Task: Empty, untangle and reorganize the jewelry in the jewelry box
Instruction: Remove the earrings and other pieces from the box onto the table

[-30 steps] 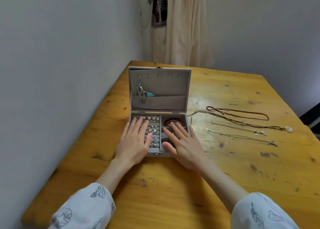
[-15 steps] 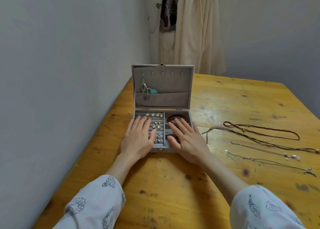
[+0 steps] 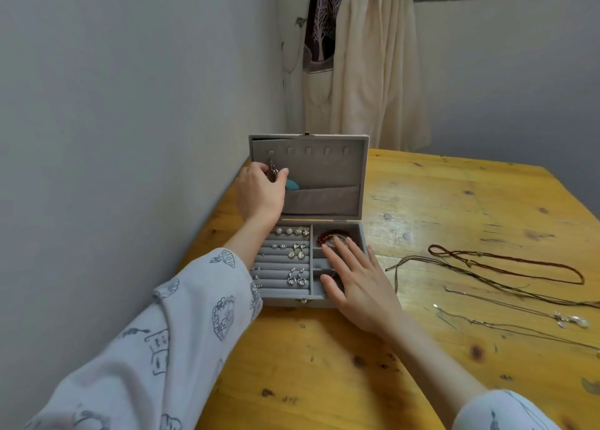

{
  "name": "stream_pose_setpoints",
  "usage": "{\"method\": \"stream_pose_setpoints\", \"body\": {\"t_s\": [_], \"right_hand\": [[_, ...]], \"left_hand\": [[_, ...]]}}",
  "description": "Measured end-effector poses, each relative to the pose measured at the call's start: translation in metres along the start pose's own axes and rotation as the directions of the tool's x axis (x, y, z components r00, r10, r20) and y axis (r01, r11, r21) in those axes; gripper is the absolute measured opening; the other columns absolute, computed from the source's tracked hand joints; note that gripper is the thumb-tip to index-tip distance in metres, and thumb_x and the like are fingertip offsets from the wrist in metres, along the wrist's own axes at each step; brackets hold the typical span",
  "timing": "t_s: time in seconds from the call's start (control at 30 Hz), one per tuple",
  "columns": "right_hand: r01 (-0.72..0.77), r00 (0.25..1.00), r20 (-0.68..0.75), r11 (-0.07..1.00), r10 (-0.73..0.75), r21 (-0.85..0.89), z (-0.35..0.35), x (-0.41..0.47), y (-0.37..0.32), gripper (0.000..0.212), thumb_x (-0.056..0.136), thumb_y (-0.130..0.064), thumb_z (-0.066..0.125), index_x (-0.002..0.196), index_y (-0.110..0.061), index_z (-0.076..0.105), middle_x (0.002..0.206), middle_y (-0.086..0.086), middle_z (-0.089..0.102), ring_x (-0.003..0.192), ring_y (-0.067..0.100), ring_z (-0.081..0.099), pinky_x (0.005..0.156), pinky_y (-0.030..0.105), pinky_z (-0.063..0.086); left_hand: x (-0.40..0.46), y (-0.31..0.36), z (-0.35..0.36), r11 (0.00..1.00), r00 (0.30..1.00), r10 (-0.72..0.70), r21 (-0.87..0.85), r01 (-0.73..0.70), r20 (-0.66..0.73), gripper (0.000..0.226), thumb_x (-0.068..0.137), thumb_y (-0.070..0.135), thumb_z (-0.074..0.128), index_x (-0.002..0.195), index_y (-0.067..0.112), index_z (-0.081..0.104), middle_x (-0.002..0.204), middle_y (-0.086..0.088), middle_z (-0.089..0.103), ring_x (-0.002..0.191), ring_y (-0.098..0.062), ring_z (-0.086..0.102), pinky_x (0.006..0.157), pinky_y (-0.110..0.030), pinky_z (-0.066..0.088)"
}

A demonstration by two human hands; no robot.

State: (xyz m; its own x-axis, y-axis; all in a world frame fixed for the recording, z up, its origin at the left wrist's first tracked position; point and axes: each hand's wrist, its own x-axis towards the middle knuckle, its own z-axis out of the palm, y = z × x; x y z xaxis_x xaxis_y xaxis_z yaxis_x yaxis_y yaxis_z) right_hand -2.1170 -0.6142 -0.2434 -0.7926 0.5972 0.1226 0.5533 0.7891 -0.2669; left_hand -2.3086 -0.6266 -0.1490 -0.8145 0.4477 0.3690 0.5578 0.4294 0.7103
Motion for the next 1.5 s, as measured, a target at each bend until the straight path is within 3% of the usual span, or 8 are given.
{"method": "stream_pose_setpoints", "body": {"t_s": [0.2, 0.43, 0.57, 0.67, 0.8, 1.03, 1.27, 1.5], "right_hand": [[0.009, 1.0, 0.005, 1.0, -0.009, 0.008, 0.0, 0.0, 0.001, 0.058, 0.093, -0.053, 0.016, 0.146, -0.033, 0.005, 0.156, -0.007, 0.0, 0.142, 0.009, -0.011, 0.114, 0.036, -0.013], [0.013, 1.0, -0.002, 0.999, -0.013, 0.03, 0.001, 0.0, 0.001, 0.059, 0.092, -0.055, 0.015, 0.146, -0.034, 0.004, 0.156, -0.007, -0.001, 0.141, 0.008, -0.013, 0.112, 0.035, -0.016], [0.018, 1.0, -0.001, 0.997, -0.018, 0.08, 0.0, -0.001, 0.002, 0.06, 0.092, -0.055, 0.021, 0.146, -0.033, 0.005, 0.156, -0.007, 0.0, 0.141, 0.008, -0.012, 0.112, 0.034, -0.015], [-0.039, 0.996, -0.061, 0.933, 0.065, 0.358, -0.011, -0.003, -0.003, 0.053, 0.095, -0.045, 0.033, 0.144, -0.031, 0.02, 0.155, -0.005, 0.012, 0.142, 0.008, 0.0, 0.115, 0.036, -0.009], [-0.071, 0.913, -0.248, 0.725, 0.324, 0.685, -0.034, -0.015, -0.026, 0.026, 0.095, -0.023, 0.044, 0.114, -0.022, 0.062, 0.116, -0.006, 0.057, 0.12, 0.016, 0.047, 0.103, 0.036, 0.035], [-0.182, 0.963, 0.109, 0.297, 0.248, 0.937, -0.054, -0.058, -0.072, 0.021, 0.088, -0.031, 0.058, 0.075, -0.022, 0.072, 0.069, -0.004, 0.068, 0.068, 0.008, 0.061, 0.058, 0.017, 0.047], [-0.229, 0.969, 0.181, 0.328, 0.17, 0.916, -0.052, -0.091, -0.092, 0.009, 0.084, -0.011, 0.063, 0.083, -0.005, 0.069, 0.063, 0.001, 0.063, 0.055, 0.003, 0.055, 0.053, 0.016, 0.042], [-0.115, 0.992, 0.083, 0.389, 0.098, 0.914, -0.071, -0.106, -0.104, 0.01, 0.077, -0.006, 0.07, 0.077, -0.016, 0.07, 0.061, -0.007, 0.068, 0.057, 0.0, 0.06, 0.052, 0.012, 0.045]], "left_hand": [[0.008, 0.008, 0.01, 0.995, 0.989, -0.101, 0.007, 0.103, -0.111, 0.022, 0.088, 0.024, 0.056, 0.1, 0.006, 0.06, 0.111, -0.011, 0.057, 0.097, -0.022, 0.054, 0.066, -0.023, 0.034], [0.018, 0.035, -0.005, 0.975, 0.988, -0.021, -0.22, -0.013, -0.152, 0.016, 0.087, 0.021, 0.057, 0.092, 0.008, 0.063, 0.097, -0.008, 0.066, 0.091, -0.02, 0.059, 0.071, -0.021, 0.04], [0.002, 0.047, -0.018, 0.846, 0.995, -0.032, -0.527, 0.079, 0.099, 0.008, 0.084, 0.021, 0.063, 0.087, 0.014, 0.062, 0.088, 0.0, 0.065, 0.081, -0.011, 0.059, 0.068, -0.018, 0.048], [-0.037, 0.03, -0.036, 0.778, 0.926, 0.027, -0.589, 0.217, 0.378, 0.004, 0.084, 0.021, 0.064, 0.085, 0.017, 0.064, 0.082, 0.002, 0.065, 0.076, -0.008, 0.059, 0.06, -0.015, 0.048], [-0.087, -0.003, -0.065, 0.832, 0.828, 0.079, -0.494, 0.251, 0.555, 0.004, 0.082, 0.022, 0.066, 0.085, 0.019, 0.065, 0.082, 0.002, 0.067, 0.08, -0.009, 0.064, 0.071, -0.021, 0.052], [-0.151, -0.034, -0.102, 0.872, 0.719, 0.094, -0.406, 0.275, 0.688, 0.006, 0.079, 0.016, 0.069, 0.078, 0.015, 0.063, 0.075, 0.002, 0.067, 0.067, -0.002, 0.061, 0.055, -0.016, 0.048], [-0.183, -0.055, -0.127, 0.852, 0.664, 0.05, -0.378, 0.362, 0.746, 0.008, 0.077, 0.018, 0.071, 0.08, 0.015, 0.064, 0.079, -0.002, 0.071, 0.073, -0.01, 0.065, 0.058, -0.017, 0.048], [-0.197, -0.055, -0.153, 0.763, 0.655, 0.076, -0.467, 0.447, 0.752, 0.02, 0.075, 0.03, 0.065, 0.086, 0.013, 0.065, 0.081, -0.004, 0.073, 0.079, -0.02, 0.07, 0.07, -0.026, 0.057]]}}
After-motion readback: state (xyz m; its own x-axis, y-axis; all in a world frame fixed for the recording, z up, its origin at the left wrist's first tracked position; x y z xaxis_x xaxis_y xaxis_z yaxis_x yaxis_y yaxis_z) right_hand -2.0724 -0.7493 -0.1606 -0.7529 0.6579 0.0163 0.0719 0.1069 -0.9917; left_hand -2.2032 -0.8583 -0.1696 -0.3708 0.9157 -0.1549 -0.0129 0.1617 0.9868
